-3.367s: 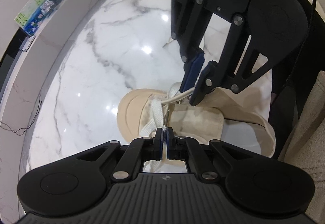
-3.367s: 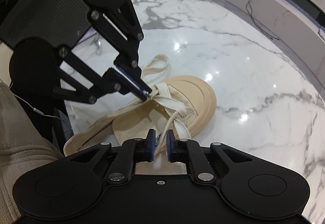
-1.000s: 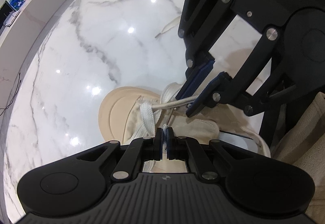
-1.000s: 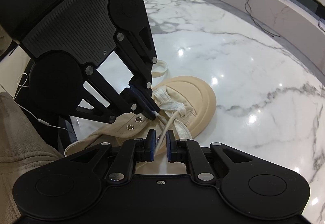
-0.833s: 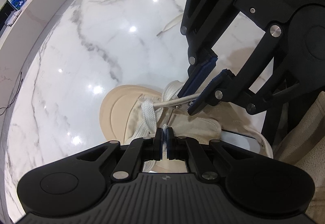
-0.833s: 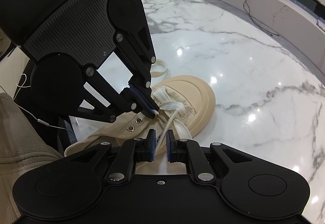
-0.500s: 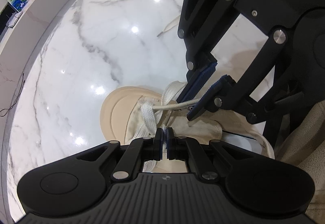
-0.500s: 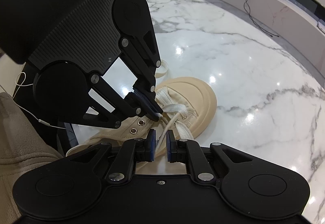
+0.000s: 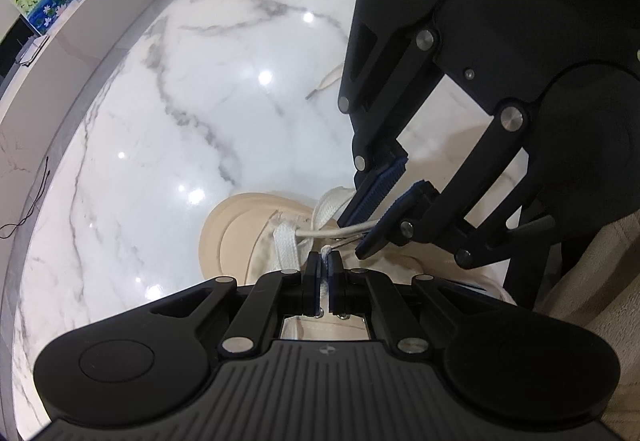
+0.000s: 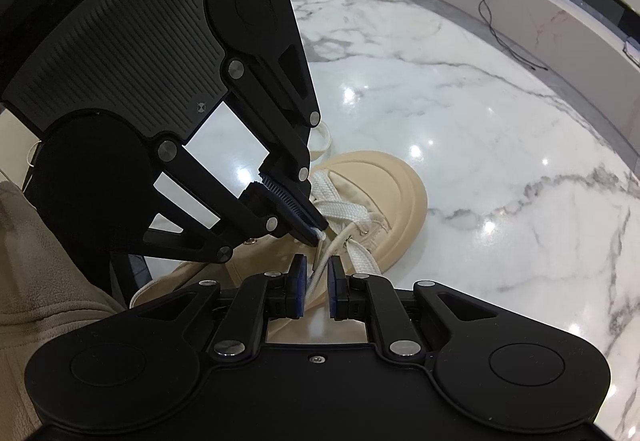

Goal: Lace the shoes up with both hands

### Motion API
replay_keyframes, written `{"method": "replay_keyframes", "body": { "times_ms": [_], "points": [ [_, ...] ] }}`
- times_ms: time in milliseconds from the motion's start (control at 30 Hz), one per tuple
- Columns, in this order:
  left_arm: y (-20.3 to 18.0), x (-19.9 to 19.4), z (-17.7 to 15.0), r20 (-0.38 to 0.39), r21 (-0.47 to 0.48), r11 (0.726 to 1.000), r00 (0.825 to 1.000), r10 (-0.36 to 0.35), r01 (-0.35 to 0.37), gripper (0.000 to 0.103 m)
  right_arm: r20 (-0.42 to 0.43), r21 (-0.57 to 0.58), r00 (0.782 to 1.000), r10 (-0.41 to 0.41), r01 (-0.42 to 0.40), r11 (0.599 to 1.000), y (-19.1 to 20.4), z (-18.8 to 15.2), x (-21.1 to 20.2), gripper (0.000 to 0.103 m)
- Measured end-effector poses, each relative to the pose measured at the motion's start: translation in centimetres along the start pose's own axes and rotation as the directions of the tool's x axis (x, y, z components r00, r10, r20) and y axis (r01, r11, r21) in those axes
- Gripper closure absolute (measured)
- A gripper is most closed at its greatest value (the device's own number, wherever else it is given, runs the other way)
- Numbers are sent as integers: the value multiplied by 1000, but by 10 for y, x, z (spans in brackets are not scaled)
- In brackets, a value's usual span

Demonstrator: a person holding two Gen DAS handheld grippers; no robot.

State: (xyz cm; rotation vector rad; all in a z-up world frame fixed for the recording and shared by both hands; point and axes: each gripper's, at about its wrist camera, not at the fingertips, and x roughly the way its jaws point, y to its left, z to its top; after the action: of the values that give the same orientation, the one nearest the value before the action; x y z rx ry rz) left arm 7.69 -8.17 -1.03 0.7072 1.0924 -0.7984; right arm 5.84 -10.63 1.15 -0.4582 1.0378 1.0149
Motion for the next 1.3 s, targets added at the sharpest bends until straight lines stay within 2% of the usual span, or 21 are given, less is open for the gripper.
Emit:
{"method": "replay_keyframes", "body": {
  "times_ms": [267,433,733,867,933,1033,1300],
  "points": [
    [1,-1,3,23,-14,1000,1000,-12,12,101,-3,2,1000,3,-3,1000,-13,10,2,94],
    [2,0,1,20,-18,1000,1000,-15,16,101,-6,-43,1000,26,-26,999,-48,-2,-11,94],
    [7,3,-3,13,-45,998,999,-34,35,101,1,-28,1000,31,-31,999,-60,3,-7,94],
    [9,4,-5,0,-52,998,999,-36,36,101,5,-56,999,32,-32,998,-40,-16,-16,94],
    [11,4,-5,-6,-66,997,999,-37,36,101,5,-56,999,36,-35,998,-42,-19,-17,94],
    [12,4,-5,-17,-70,997,999,-30,29,101,4,-62,999,44,-44,997,-56,-23,-17,94],
    [11,3,2,-42,-47,999,999,8,-10,101,15,7,998,53,-54,999,-61,-27,-20,97]
  ]
}}
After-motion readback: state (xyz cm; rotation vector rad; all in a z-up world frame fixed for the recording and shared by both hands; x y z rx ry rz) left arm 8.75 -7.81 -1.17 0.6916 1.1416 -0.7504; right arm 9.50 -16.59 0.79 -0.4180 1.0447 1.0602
